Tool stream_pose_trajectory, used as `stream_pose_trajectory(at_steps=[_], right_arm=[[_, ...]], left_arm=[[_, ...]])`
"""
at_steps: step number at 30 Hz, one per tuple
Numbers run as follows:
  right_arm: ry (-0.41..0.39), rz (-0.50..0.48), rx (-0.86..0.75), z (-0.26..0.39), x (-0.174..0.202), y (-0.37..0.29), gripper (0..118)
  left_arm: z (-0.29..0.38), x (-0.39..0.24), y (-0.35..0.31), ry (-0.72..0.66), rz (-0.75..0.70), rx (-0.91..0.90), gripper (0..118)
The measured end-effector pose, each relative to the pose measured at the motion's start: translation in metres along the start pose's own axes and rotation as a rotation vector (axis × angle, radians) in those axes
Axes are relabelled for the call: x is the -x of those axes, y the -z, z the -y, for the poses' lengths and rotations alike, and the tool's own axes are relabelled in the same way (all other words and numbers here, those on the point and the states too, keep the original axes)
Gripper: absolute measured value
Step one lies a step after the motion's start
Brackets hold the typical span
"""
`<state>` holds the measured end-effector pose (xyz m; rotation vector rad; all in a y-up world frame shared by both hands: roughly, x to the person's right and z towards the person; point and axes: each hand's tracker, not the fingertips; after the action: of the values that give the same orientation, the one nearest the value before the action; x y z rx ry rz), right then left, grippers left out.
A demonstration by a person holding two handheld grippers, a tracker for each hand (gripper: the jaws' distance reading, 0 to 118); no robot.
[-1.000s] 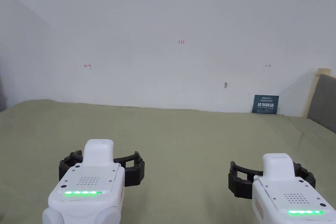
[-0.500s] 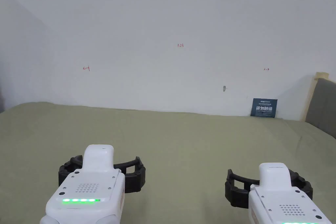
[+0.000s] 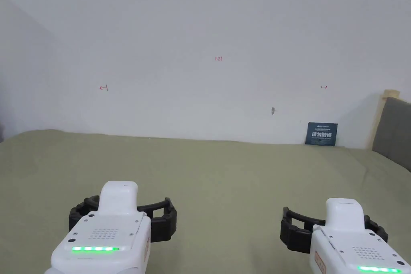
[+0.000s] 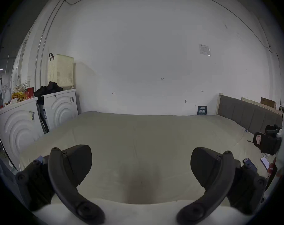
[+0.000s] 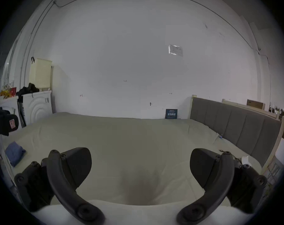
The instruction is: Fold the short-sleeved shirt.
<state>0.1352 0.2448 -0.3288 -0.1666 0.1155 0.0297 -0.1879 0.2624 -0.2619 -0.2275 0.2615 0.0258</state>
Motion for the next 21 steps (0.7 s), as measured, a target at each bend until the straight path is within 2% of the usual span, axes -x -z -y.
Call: stream_pose_trajectory(at_steps=[2,5,7,11,15,21], right_arm=[[0.008,0.017,0.004,-0.001,-0.001,0.002,118],[-0.045,0.041,0.012,0.002,0.000,0.005,118],[-0.061,0.018,0.006,0.003,0.000,0.005,118],[-0.049,0.004,-0.009,0.001,0.003,0.000,118],[-0.069,0.059,-0.023,0.000,0.008,-0.001,118],[-0.049,0.052,-0.038,-0.003,0.006,-0.002,118]], left_arm=[[-0.001,0.001,0.000,0.003,-0.003,-0.006,118],[-0.001,0.002,0.007,-0.004,0.004,0.015,118],[0.002,0.001,0.010,-0.013,-0.009,0.021,118],[0.005,0.000,0.010,-0.022,-0.011,0.037,118],[0.007,0.000,0.009,-0.015,0.006,0.052,118],[0.006,0.002,0.009,-0.019,-0.007,0.055,118]])
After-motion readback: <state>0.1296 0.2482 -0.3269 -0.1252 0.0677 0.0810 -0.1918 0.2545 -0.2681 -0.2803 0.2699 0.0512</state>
